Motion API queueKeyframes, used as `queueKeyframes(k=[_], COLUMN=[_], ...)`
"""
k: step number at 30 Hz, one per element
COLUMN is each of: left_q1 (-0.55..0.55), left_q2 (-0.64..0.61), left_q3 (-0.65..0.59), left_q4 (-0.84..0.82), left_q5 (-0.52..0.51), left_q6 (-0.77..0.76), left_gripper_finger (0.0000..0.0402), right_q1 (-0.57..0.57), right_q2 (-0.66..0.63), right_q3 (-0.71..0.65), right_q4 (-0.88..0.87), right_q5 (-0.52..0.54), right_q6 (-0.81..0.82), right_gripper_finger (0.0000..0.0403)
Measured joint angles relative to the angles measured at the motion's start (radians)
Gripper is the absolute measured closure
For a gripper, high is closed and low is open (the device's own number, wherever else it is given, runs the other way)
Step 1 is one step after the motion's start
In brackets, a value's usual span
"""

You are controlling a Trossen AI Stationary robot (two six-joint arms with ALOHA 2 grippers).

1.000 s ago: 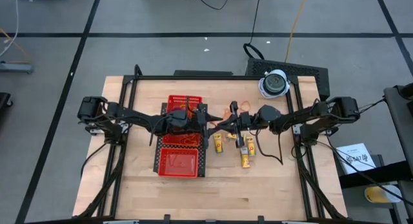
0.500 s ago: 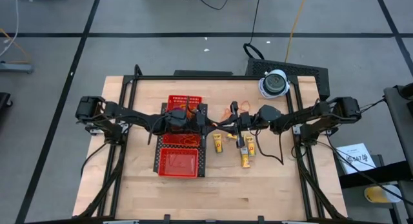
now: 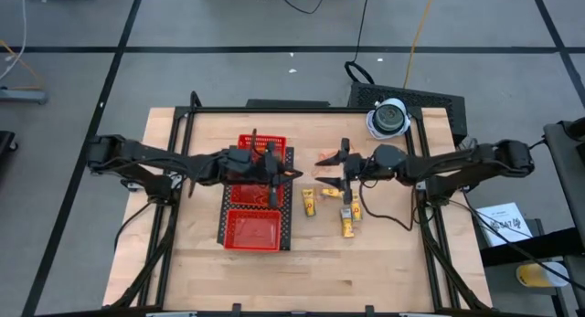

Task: Pick & Place Office Desk Supplies
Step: Put the orange rubber band into the middle red basket on the shelf, then put the yellow pack of crayon into the bottom red basket on the shelf

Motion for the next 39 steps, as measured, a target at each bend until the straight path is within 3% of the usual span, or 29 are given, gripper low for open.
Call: queueKeyframes(k=[7, 13, 21, 29, 34, 39], left_q1=[-0.014, -0.028, -0.027, -0.027, -0.025, -0.025], left_q2=[-0.116, -0.177, -0.179, -0.181, -0.242, -0.35], left_q3=[0.0, 0.0, 0.001, 0.001, 0.001, 0.001], left_q4=[-0.275, -0.484, -0.536, -0.542, -0.559, -0.567], left_q5=[0.0, 0.0, -0.007, -0.026, -0.026, -0.027], left_q6=[-0.072, -0.183, -0.295, -0.288, -0.237, -0.205], left_gripper_finger=[0.0387, 0.0389, 0.0326, 0.0219, 0.0169, 0.0144], right_q1=[0.0, 0.0, 0.0, 0.0, -0.005, -0.023], right_q2=[-0.069, -0.08, -0.08, -0.079, -0.079, -0.079], right_q3=[0.0, 0.0, 0.0, 0.0, 0.0, 0.0], right_q4=[-0.184, -0.225, -0.241, -0.258, -0.266, -0.297], right_q5=[0.028, 0.027, 0.028, 0.028, 0.028, 0.056], right_q6=[0.0, 0.0, -0.004, -0.004, -0.008, -0.006], right_gripper_finger=[0.0203, 0.0212, 0.0222, 0.0223, 0.0223, 0.0226])
